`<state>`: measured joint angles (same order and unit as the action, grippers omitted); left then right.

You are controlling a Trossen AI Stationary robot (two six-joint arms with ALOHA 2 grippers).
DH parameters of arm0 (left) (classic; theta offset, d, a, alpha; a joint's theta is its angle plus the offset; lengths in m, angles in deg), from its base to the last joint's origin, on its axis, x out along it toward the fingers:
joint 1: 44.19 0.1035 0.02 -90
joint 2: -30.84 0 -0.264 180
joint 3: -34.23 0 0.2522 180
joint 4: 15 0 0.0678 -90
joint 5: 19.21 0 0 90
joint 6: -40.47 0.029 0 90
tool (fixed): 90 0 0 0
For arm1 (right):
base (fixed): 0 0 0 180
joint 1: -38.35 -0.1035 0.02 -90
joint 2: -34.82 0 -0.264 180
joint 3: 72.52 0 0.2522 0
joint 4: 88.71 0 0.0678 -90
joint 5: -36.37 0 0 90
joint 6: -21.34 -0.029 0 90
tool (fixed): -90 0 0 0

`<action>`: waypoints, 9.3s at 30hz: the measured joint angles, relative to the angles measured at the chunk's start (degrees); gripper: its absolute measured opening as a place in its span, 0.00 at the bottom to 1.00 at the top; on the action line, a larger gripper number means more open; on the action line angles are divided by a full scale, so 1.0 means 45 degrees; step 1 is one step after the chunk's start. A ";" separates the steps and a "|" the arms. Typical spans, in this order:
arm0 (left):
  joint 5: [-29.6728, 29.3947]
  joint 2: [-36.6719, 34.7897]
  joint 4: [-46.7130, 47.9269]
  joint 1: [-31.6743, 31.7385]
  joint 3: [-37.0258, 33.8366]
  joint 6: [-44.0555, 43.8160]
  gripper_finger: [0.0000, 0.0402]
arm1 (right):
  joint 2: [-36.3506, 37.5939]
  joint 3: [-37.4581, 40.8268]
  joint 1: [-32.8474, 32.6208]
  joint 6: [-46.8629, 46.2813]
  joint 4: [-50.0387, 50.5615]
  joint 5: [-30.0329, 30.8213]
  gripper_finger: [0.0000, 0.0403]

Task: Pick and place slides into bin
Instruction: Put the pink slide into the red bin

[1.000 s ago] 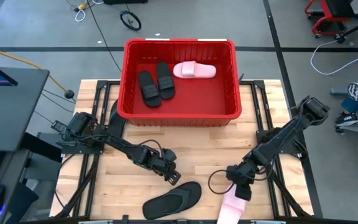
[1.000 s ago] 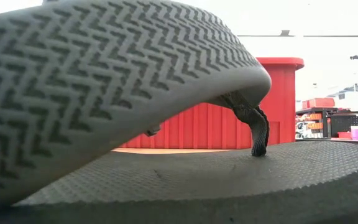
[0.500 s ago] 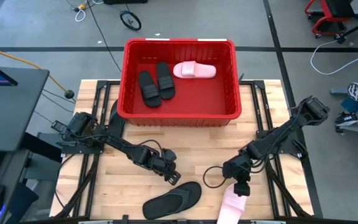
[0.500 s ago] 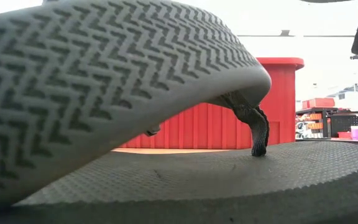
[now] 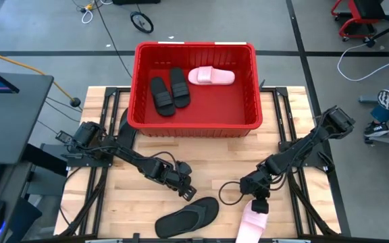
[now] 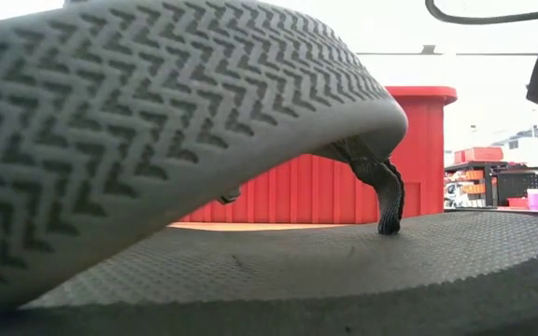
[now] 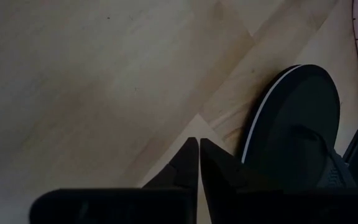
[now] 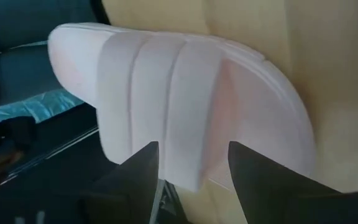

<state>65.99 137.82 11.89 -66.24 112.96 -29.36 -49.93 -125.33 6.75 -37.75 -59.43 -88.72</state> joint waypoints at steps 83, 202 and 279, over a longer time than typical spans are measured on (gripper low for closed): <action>-0.0005 0.0005 -0.7703 -0.0010 0.0000 0.3872 0.03 | 0.2156 -0.1648 0.0652 -0.3468 -0.1999 0.2774 0.01; -0.2609 -0.1643 0.0059 0.7670 0.9005 1.3703 0.58 | 0.1681 -1.3716 1.4144 2.2614 1.1517 0.5629 0.00; -0.9958 0.2717 0.0705 0.8934 0.8961 -0.0655 0.10 | 0.2990 -1.3736 1.3041 1.5832 0.9035 1.3218 0.34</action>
<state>21.18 150.05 15.06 -26.03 153.29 -32.30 -36.47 -187.14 65.44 33.50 -18.78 -29.24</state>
